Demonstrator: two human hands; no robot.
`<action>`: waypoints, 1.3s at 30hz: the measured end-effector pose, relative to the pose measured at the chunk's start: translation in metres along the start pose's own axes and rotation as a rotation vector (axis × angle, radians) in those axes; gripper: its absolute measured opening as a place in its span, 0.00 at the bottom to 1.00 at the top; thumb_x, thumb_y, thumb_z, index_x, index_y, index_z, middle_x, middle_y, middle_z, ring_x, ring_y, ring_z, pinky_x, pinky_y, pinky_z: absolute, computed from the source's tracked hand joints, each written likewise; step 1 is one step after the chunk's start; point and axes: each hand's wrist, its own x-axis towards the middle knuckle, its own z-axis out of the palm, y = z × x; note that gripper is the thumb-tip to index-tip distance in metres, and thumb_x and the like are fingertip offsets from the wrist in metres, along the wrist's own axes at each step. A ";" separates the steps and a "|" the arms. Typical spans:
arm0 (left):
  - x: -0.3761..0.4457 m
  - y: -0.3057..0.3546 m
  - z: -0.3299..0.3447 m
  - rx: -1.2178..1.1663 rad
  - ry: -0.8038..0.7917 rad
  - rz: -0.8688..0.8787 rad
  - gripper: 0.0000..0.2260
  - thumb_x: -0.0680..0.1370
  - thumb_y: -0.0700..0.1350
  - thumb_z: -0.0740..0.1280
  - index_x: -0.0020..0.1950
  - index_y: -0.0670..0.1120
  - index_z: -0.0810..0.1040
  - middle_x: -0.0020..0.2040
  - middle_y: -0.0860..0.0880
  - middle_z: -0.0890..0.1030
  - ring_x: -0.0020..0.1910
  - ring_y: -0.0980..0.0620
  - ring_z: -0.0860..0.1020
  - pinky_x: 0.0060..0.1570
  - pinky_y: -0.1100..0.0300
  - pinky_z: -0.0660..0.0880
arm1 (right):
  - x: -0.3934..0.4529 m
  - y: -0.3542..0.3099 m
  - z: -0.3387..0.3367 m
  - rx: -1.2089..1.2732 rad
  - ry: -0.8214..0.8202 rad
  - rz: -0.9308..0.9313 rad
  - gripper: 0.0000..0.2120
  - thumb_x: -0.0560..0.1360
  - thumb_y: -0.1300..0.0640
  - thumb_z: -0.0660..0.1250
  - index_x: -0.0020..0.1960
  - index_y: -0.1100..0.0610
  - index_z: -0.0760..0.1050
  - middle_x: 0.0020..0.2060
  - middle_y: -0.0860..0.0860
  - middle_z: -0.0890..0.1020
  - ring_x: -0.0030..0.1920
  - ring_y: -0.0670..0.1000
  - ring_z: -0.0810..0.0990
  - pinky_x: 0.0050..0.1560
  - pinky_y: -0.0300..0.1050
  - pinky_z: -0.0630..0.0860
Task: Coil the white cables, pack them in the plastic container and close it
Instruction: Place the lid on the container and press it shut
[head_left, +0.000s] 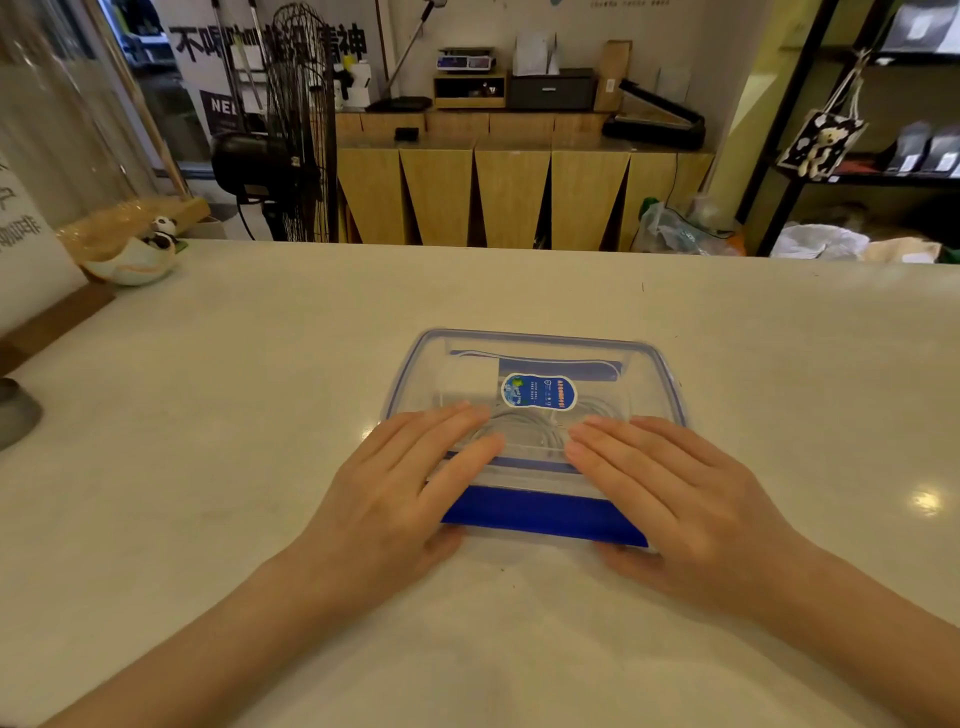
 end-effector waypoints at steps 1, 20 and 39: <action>0.000 -0.001 0.000 -0.011 0.008 0.004 0.22 0.68 0.43 0.68 0.61 0.43 0.71 0.60 0.42 0.79 0.61 0.48 0.72 0.58 0.56 0.69 | -0.001 0.000 0.000 0.016 -0.002 0.004 0.26 0.67 0.54 0.70 0.63 0.61 0.69 0.59 0.56 0.79 0.62 0.53 0.75 0.62 0.49 0.70; 0.009 -0.013 -0.014 -0.391 -0.038 -0.135 0.17 0.73 0.53 0.65 0.58 0.46 0.77 0.57 0.54 0.79 0.59 0.61 0.75 0.57 0.63 0.71 | 0.006 0.003 -0.008 0.429 -0.012 0.180 0.16 0.77 0.52 0.59 0.61 0.56 0.72 0.59 0.47 0.77 0.62 0.44 0.74 0.62 0.42 0.69; 0.108 -0.092 0.025 -0.803 -0.563 -0.939 0.17 0.71 0.56 0.66 0.55 0.48 0.79 0.54 0.49 0.80 0.55 0.49 0.75 0.53 0.58 0.70 | 0.073 0.099 0.038 0.944 -0.571 1.062 0.18 0.70 0.42 0.65 0.55 0.49 0.74 0.51 0.47 0.79 0.50 0.47 0.77 0.46 0.41 0.75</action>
